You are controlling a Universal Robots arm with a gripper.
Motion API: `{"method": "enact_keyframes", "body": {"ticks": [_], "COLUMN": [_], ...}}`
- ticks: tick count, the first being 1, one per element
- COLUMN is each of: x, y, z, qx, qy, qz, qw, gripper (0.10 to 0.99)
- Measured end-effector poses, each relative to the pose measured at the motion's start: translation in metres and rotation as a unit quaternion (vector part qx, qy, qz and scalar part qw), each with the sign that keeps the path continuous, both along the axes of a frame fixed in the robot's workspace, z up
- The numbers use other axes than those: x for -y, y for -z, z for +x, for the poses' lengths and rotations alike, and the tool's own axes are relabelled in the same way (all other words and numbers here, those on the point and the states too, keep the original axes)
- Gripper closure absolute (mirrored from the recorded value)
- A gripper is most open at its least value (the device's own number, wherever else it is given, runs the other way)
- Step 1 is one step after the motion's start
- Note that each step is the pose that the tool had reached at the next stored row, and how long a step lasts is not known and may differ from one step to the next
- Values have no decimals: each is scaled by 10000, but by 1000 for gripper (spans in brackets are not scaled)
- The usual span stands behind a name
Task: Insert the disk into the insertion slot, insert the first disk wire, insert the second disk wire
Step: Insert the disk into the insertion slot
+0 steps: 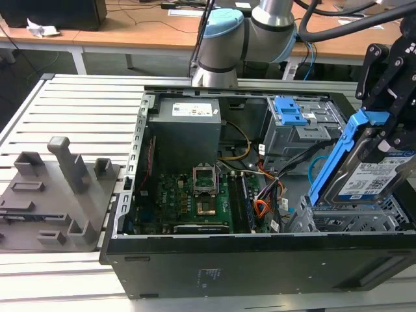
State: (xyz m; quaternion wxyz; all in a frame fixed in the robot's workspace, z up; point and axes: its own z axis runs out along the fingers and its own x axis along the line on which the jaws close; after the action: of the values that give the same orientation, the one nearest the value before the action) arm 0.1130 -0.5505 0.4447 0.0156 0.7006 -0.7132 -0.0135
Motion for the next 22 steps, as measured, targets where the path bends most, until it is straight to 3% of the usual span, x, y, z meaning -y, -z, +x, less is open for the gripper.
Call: {"method": "enact_keyframes", "body": {"ticks": [12, 18, 22], "x": [0, 0, 0], "y": [189, 384, 443], "z": [9, 11, 11], "qx": [-7, -14, -14], "qy": [-1, -1, -1], "qz": [0, 0, -1], "qw": [10000, 10000, 10000], "gripper": [722, 722, 722]}}
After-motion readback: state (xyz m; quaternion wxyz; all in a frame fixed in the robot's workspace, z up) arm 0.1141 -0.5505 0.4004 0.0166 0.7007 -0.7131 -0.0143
